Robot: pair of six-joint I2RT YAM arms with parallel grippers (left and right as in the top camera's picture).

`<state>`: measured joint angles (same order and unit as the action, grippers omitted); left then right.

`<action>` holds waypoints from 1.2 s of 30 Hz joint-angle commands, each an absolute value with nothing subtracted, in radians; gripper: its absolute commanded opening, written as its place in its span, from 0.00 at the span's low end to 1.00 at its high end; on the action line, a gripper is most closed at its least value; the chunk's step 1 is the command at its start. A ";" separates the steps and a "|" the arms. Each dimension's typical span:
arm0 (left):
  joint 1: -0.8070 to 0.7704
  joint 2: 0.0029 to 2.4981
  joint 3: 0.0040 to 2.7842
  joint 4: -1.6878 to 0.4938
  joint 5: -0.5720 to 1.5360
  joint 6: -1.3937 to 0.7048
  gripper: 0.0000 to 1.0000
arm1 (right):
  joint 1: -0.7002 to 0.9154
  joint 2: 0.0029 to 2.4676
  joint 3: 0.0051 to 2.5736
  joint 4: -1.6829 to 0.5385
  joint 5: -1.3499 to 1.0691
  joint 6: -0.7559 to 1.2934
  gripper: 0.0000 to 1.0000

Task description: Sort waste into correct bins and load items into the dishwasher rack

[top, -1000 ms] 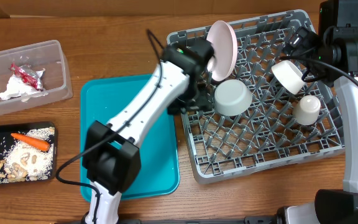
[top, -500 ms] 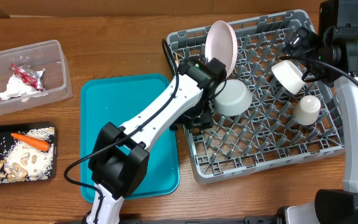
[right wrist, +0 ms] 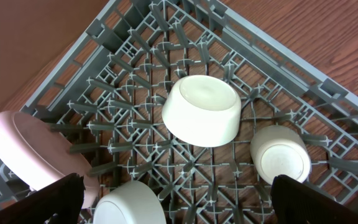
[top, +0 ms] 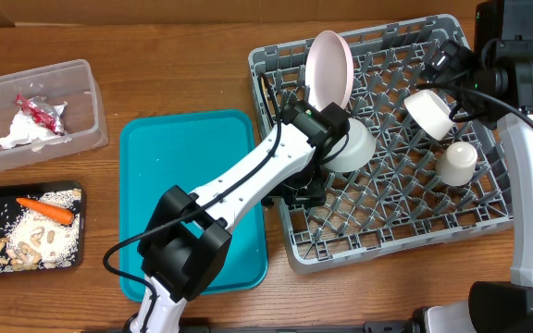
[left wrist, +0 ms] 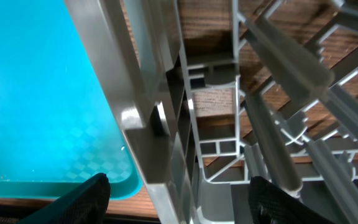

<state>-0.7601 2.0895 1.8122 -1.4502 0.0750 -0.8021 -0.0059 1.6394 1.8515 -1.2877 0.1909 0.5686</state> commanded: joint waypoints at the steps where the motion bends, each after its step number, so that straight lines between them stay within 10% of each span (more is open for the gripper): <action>1: -0.740 2.090 1.801 -1.478 0.072 -0.780 0.73 | -0.009 1.629 1.868 -1.285 0.202 0.569 1.00; 18: -0.552 1.576 1.228 -1.076 0.277 -0.630 0.77 | -0.009 1.629 1.868 -1.285 0.201 0.570 1.00; 36: -0.602 1.591 1.266 -1.031 0.191 -0.623 0.77 | -0.009 1.629 1.868 -1.285 0.202 0.569 1.00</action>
<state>-0.6052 1.5955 1.2343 -1.0023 0.2295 -0.6464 -0.0059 1.6394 1.8515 -1.2873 0.1905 0.5690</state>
